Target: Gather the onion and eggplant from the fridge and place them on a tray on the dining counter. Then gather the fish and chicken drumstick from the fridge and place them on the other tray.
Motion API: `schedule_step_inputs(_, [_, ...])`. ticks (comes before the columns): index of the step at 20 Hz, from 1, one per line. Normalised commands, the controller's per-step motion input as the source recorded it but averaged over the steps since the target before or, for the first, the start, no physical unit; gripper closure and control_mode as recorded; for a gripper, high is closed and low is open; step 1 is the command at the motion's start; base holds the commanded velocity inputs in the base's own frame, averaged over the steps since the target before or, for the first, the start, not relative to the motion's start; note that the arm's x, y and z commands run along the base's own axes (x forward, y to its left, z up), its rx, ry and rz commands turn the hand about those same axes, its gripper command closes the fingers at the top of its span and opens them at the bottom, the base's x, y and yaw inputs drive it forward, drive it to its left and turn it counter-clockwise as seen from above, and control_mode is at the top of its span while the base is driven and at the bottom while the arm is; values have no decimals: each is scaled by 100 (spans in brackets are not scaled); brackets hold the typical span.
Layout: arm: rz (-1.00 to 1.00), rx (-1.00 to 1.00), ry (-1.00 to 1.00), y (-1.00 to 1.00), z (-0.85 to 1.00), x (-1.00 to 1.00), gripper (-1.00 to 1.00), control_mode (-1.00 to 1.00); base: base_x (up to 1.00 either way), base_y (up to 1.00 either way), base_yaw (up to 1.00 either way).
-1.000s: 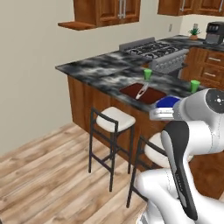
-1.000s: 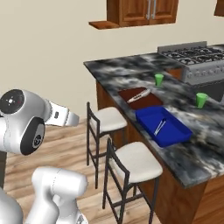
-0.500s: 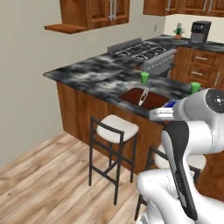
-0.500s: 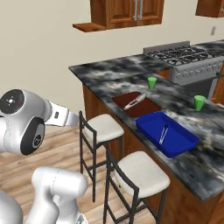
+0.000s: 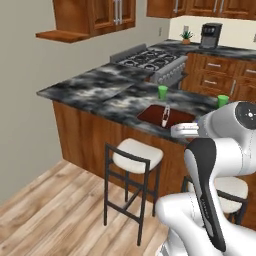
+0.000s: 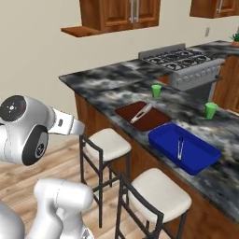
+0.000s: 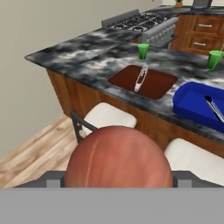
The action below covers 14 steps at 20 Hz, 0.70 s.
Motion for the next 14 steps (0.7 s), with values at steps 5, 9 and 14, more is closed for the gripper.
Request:
schedule_step_inputs(5, [0,0,0,0,0,0,100,100,14,58,-26])
schedule_step_inputs(9, [0,0,0,0,0,0,100,100,16,56,-27])
schedule_step_inputs(14, [0,0,0,0,0,0,100,100,18,56,-26])
